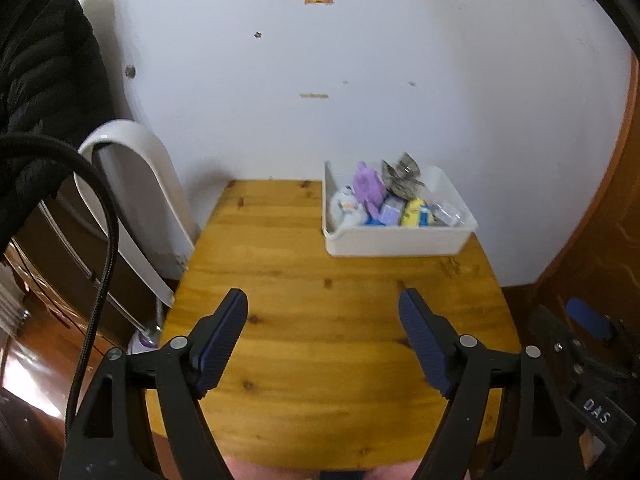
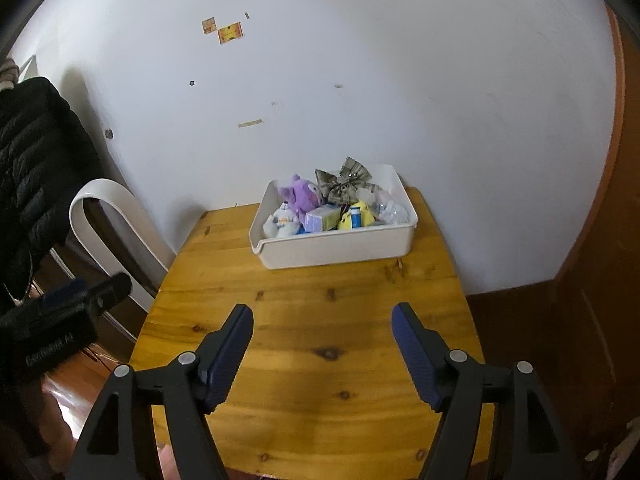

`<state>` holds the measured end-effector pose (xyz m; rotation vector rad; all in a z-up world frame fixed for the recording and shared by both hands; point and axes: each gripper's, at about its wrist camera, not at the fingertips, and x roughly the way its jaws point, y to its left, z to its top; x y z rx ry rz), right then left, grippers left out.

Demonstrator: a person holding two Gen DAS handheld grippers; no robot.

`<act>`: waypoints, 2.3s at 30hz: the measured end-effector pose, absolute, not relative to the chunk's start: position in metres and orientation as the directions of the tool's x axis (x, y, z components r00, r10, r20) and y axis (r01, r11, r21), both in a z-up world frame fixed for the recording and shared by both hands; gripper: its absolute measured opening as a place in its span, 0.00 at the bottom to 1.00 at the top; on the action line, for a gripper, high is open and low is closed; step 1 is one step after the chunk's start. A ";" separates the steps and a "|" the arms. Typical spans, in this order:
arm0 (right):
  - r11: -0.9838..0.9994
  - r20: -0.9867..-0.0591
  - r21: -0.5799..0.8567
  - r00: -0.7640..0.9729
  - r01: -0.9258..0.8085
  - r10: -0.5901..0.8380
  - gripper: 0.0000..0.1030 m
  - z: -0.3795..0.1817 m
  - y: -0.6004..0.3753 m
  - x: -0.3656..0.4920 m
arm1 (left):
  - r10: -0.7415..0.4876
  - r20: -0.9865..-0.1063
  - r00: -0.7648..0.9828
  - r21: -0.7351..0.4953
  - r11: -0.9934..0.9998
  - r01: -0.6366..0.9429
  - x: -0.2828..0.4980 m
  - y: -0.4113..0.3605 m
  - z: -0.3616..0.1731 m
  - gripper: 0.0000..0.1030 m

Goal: Organize objects

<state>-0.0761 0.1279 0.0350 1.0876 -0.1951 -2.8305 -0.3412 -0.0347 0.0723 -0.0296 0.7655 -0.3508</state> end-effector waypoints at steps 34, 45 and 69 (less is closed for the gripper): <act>-0.991 -0.682 0.135 -0.725 0.002 -0.094 0.78 0.027 0.095 -0.046 | -0.320 -0.749 0.581 -0.173 0.940 0.294 -0.359 -0.029 0.030 0.79; -0.994 -0.716 0.113 -0.695 -0.013 -0.073 0.78 0.012 0.094 -0.068 | -0.308 -0.780 0.545 -0.183 0.945 0.271 -0.340 -0.032 0.016 0.80; -0.992 -0.730 0.128 -0.679 -0.022 -0.079 0.78 -0.001 0.096 -0.084 | -0.265 -0.781 0.565 -0.138 0.956 0.257 -0.329 -0.034 0.008 0.80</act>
